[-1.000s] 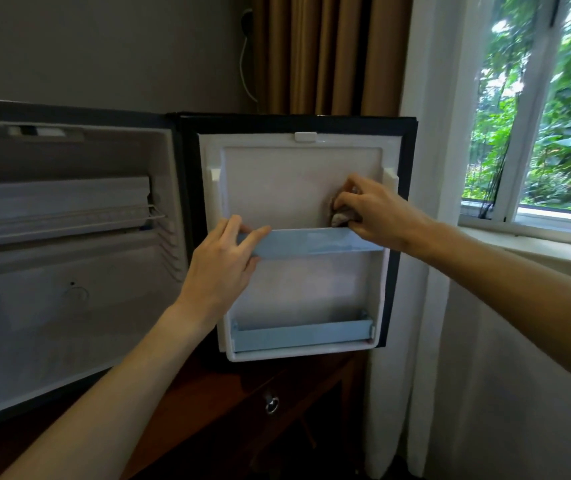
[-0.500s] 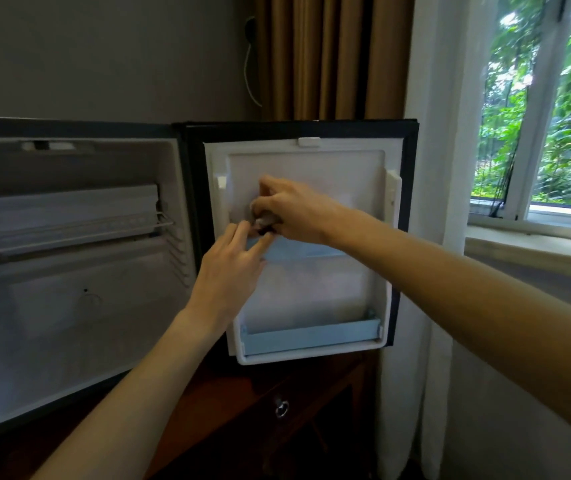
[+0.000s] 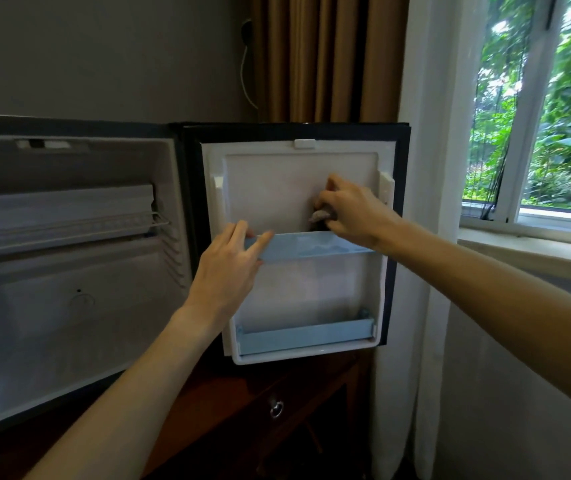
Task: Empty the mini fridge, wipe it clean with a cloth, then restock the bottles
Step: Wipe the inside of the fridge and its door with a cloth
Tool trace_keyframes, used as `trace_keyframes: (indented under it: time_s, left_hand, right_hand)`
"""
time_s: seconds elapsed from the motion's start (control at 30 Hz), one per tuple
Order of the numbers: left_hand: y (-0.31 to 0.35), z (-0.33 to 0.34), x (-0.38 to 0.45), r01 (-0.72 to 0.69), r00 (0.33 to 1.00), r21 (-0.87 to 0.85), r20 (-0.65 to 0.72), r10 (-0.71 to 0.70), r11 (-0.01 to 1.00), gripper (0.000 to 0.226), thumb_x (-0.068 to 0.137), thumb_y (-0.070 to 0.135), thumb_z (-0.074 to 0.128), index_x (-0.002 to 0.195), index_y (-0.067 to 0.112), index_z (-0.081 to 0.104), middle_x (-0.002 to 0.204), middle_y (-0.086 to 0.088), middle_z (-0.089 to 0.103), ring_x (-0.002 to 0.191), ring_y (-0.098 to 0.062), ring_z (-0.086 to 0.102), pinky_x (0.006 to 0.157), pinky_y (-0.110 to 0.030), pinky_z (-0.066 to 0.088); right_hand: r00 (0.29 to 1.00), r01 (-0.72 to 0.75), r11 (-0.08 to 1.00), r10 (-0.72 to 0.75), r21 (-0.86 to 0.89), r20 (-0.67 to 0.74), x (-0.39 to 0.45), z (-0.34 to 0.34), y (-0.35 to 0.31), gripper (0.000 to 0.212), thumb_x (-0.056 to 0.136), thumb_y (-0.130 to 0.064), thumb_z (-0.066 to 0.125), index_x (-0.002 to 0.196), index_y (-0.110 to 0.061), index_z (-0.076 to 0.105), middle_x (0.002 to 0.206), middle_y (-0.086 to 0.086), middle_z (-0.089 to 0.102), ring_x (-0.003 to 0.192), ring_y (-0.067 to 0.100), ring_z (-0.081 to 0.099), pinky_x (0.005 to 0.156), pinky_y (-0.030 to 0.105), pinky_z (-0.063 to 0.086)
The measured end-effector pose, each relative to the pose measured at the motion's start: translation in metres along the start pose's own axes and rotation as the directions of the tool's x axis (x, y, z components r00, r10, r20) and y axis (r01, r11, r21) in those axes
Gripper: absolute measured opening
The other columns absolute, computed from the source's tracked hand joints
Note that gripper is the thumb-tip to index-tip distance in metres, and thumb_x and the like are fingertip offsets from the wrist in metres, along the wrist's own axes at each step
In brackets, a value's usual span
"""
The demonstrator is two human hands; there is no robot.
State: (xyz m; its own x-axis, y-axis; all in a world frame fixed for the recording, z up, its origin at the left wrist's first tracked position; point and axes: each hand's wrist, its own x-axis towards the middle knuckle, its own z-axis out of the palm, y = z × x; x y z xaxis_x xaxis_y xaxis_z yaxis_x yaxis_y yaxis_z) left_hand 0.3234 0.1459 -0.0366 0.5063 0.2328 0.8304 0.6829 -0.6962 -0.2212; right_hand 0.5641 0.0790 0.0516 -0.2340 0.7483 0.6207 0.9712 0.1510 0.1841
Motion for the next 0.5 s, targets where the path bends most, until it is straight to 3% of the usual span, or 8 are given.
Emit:
trace_keyframes:
  time_s: [0.27, 0.37, 0.5]
  left_hand:
    - [-0.003, 0.008, -0.001, -0.003, 1.0, 0.047, -0.005, 0.003, 0.999, 0.046, 0.087, 0.013, 0.074, 0.131, 0.01, 0.061, 0.118, -0.018, 0.053, 0.105, -0.036, 0.054, 0.087, -0.046, 0.053]
    - [-0.006, 0.006, 0.001, -0.024, 1.0, 0.078, 0.01, 0.023, 0.997, 0.049, 0.087, 0.015, 0.074, 0.134, 0.011, 0.059, 0.122, -0.018, 0.053, 0.106, -0.036, 0.054, 0.089, -0.044, 0.051]
    - [-0.005, 0.003, 0.002, -0.039, 0.999, 0.075, 0.007, 0.039, 0.996, 0.052, 0.086, 0.012, 0.074, 0.136, 0.012, 0.057, 0.109, -0.016, 0.053, 0.096, -0.034, 0.053, 0.078, -0.044, 0.051]
  right_hand:
    - [0.977, 0.213, 0.97, -0.211, 0.116, -0.032, 0.065, 0.004, -0.099, 0.027, 0.088, -0.026, 0.068, 0.11, -0.01, 0.067, 0.113, 0.009, 0.05, 0.091, 0.022, 0.054, 0.08, 0.032, 0.049]
    - [0.975, 0.224, 0.967, -0.222, 0.123, -0.033, 0.065, 0.004, -0.096, 0.025, 0.089, -0.028, 0.068, 0.108, -0.012, 0.069, 0.111, 0.007, 0.05, 0.088, 0.021, 0.054, 0.078, 0.032, 0.049]
    - [0.987, 0.159, 0.983, -0.161, 0.09, 0.013, 0.035, 0.006, -0.053, 0.017, 0.086, -0.022, 0.07, 0.101, -0.015, 0.073, 0.102, 0.008, 0.05, 0.083, 0.026, 0.055, 0.076, 0.042, 0.049]
